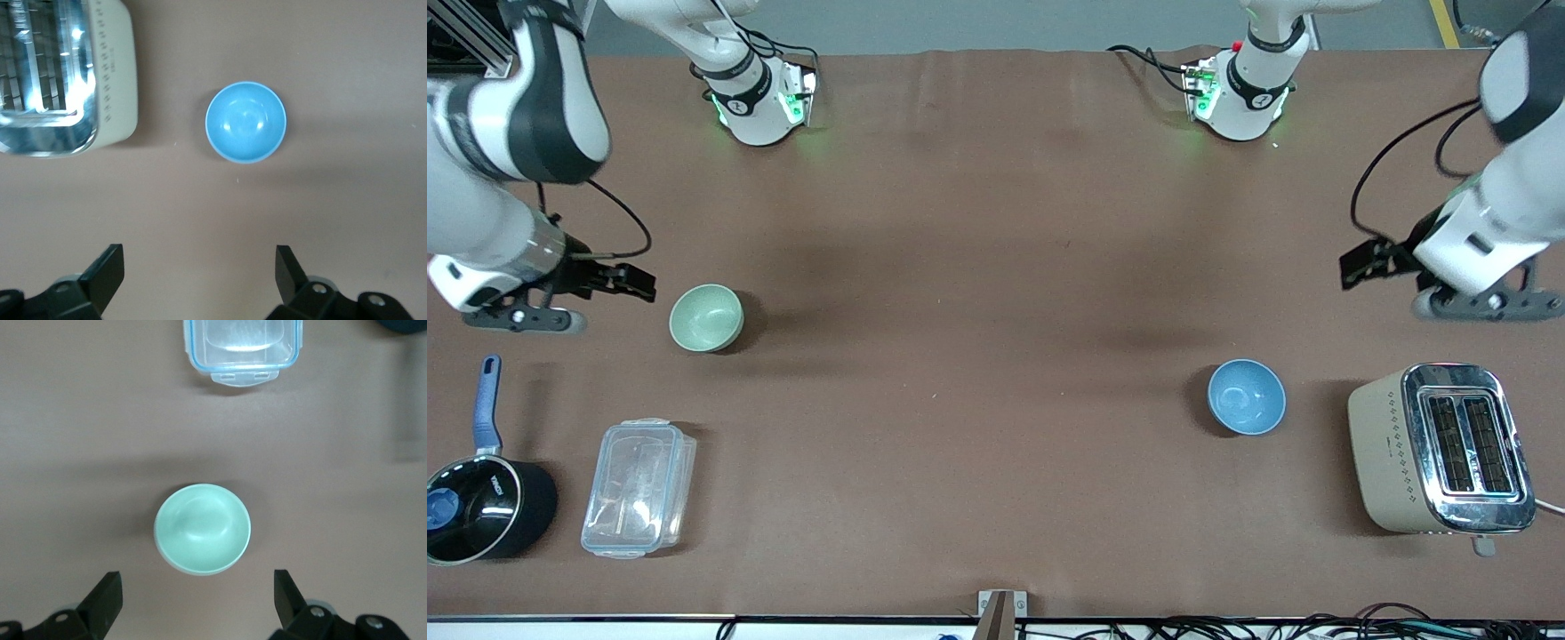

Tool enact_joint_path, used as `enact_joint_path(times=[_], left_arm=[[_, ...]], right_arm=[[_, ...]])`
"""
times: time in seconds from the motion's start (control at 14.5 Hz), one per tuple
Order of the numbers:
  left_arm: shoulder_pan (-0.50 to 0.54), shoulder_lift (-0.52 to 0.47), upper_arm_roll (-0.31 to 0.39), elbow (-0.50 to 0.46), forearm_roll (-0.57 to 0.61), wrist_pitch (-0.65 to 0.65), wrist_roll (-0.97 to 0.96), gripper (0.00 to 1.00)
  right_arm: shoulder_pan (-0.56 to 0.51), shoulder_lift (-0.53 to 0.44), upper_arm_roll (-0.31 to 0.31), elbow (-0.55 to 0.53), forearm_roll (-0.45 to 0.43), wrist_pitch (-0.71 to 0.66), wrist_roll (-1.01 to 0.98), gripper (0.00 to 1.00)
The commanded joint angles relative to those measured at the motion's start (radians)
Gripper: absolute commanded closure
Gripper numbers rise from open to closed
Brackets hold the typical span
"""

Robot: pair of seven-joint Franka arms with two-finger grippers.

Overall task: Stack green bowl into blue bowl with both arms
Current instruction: 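Lower the right gripper onto the green bowl while the left gripper grips the blue bowl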

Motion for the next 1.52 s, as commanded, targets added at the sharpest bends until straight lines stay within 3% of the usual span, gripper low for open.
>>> enact_joint_path(times=[0.0,0.14,0.34,0.48,0.62,0.69,0.83,0.9,1.03,1.17,1.24,1.45], left_arm=[[0.009,0.088,-0.006,-0.059,-0.001,0.148,0.006,0.00],[0.015,0.182,-0.006,-0.063,0.000,0.239,0.000,0.00],[0.016,0.286,0.003,-0.095,0.000,0.407,-0.014,0.00],[0.016,0.352,0.005,-0.098,0.000,0.490,-0.035,0.00],[0.015,0.409,0.005,-0.098,0.000,0.544,-0.055,0.13],[0.015,0.429,0.005,-0.098,0.000,0.564,-0.059,0.21],[0.013,0.460,0.005,-0.096,0.000,0.581,-0.059,0.36],[0.013,0.473,0.005,-0.095,0.000,0.581,-0.059,0.43],[0.013,0.489,0.005,-0.090,0.000,0.581,-0.059,0.61],[0.015,0.490,0.000,-0.087,-0.009,0.583,-0.074,0.90],[0.009,0.487,-0.003,-0.086,-0.015,0.584,-0.109,1.00],[-0.051,0.484,-0.024,-0.054,-0.015,0.583,-0.238,1.00]], right_arm=[[-0.014,-0.058,-0.046,-0.259,-0.012,0.284,-0.082,0.00],[-0.019,-0.008,-0.069,-0.382,-0.012,0.535,-0.116,0.00],[-0.020,0.144,-0.077,-0.468,-0.012,0.834,-0.127,0.00],[-0.020,0.213,-0.077,-0.476,-0.012,0.932,-0.125,0.04],[-0.020,0.216,-0.075,-0.476,-0.010,0.931,-0.118,0.19],[-0.020,0.216,-0.075,-0.476,-0.010,0.929,-0.118,0.34],[-0.020,0.216,-0.075,-0.476,-0.009,0.926,-0.110,0.85],[-0.019,0.216,-0.074,-0.474,-0.004,0.920,-0.107,1.00],[-0.020,0.213,-0.074,-0.471,-0.003,0.895,-0.107,1.00],[-0.019,0.187,-0.072,-0.467,0.000,0.840,-0.104,1.00],[-0.017,0.155,-0.072,-0.465,0.002,0.801,-0.102,1.00],[-0.008,0.027,-0.071,-0.418,0.004,0.580,-0.088,1.00]])
